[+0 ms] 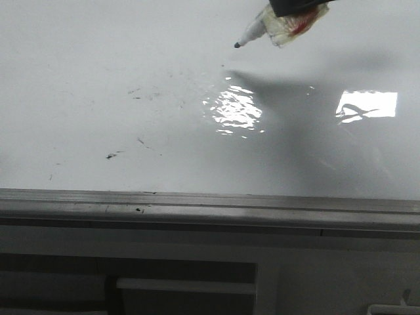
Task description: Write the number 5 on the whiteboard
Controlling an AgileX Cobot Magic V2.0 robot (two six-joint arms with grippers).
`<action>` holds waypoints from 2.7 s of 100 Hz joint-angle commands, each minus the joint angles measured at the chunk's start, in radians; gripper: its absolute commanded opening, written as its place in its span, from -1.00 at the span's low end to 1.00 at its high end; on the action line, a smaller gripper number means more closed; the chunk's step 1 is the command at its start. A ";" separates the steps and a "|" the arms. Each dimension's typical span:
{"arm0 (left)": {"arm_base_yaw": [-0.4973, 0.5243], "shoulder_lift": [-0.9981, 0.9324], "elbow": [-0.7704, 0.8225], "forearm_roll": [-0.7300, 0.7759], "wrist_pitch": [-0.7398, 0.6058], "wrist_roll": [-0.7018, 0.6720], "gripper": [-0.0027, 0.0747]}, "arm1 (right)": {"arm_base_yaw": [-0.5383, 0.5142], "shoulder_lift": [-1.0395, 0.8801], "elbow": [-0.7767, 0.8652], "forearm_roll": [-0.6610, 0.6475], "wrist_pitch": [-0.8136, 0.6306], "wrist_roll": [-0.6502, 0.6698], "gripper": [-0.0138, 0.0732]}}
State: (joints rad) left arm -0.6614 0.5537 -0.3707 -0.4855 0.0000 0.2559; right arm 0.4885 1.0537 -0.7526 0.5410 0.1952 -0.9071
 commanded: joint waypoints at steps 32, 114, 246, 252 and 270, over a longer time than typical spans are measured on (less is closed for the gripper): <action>0.002 0.000 -0.029 -0.007 -0.072 -0.010 -0.98 | -0.025 0.005 0.025 -0.009 -0.065 -0.001 -0.78; 0.002 0.000 -0.029 -0.007 -0.072 -0.010 -0.98 | -0.026 0.005 0.075 -0.005 0.022 0.000 -0.78; 0.002 0.000 -0.029 -0.007 -0.072 -0.010 -0.98 | -0.043 -0.018 0.083 0.002 0.184 0.042 -0.78; 0.002 0.000 -0.029 -0.007 -0.072 -0.010 -0.98 | -0.043 -0.056 0.049 0.002 0.223 0.042 -0.78; 0.002 0.000 -0.029 -0.007 -0.072 -0.010 -0.98 | -0.043 -0.127 -0.004 -0.009 0.179 0.042 -0.78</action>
State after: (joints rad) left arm -0.6614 0.5537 -0.3707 -0.4855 0.0000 0.2542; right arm 0.4501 0.9601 -0.7106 0.5343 0.4500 -0.8600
